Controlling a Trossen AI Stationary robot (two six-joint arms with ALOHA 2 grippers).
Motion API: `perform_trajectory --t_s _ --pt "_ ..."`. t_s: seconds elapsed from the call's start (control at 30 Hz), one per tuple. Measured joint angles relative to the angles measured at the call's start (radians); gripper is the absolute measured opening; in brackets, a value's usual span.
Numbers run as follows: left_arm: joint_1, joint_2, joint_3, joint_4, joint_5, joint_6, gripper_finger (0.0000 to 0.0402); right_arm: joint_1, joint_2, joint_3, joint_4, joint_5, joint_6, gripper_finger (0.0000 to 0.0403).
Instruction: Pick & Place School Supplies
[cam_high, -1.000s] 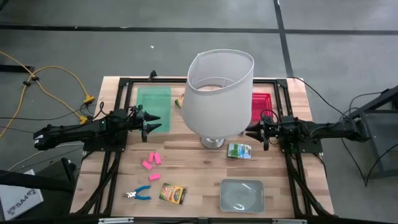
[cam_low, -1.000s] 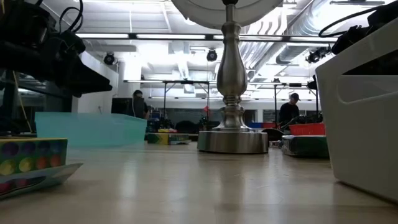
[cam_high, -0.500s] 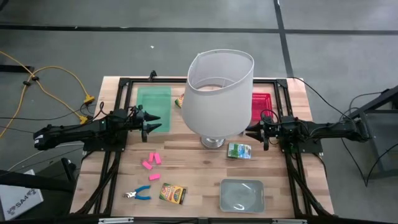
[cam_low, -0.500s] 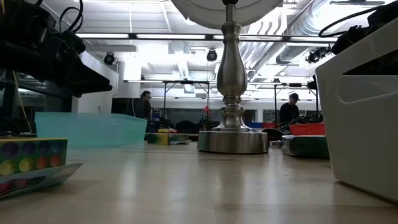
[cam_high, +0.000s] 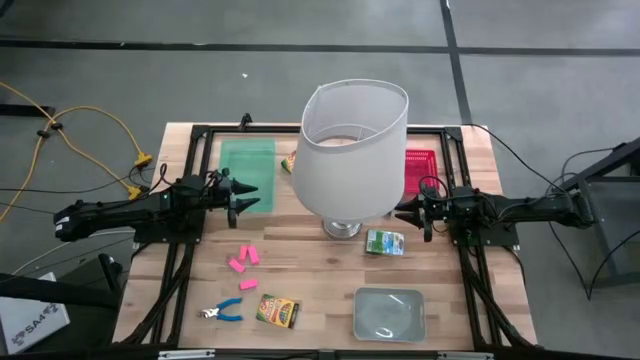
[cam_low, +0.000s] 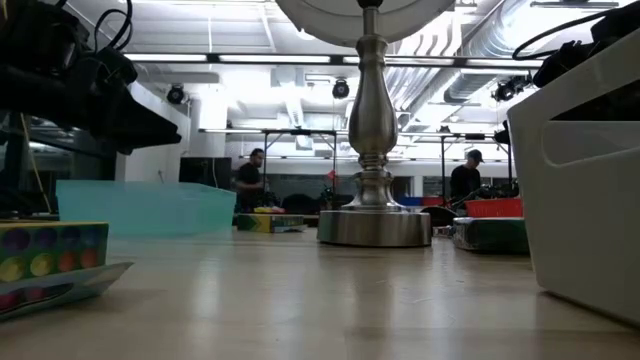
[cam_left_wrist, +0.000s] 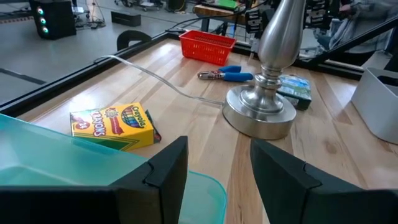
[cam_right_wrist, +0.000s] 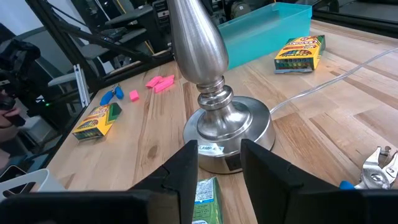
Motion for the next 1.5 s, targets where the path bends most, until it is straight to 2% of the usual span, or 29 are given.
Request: perform_trajectory --t_s 0.27,0.47,0.7,0.93,1.37,1.5 --pt "0.001 0.0 0.0 -0.001 -0.019 0.015 0.0168 0.0 0.0 0.0 0.0 0.0 0.0 0.0113" --pt "-0.011 0.001 0.009 0.005 0.005 -0.023 0.0168 0.0 0.0 0.0 0.0 0.0 0.0 0.0113" --pt "-0.034 0.065 0.069 0.006 0.008 -0.025 0.0168 0.0 0.0 0.0 0.0 0.0 0.0 0.0113" --pt "-0.034 0.213 0.154 -0.005 0.003 -0.023 0.0168 0.0 0.0 0.0 0.0 0.0 0.0 0.0113" --pt "-0.053 0.568 0.352 -0.011 0.001 0.021 0.0168 0.0 0.0 0.0 0.0 0.0 0.0 0.0113" --pt "-0.072 0.662 0.421 -0.049 -0.039 0.017 0.0168 0.0 0.0 0.0 0.0 0.0 0.0 0.0113"
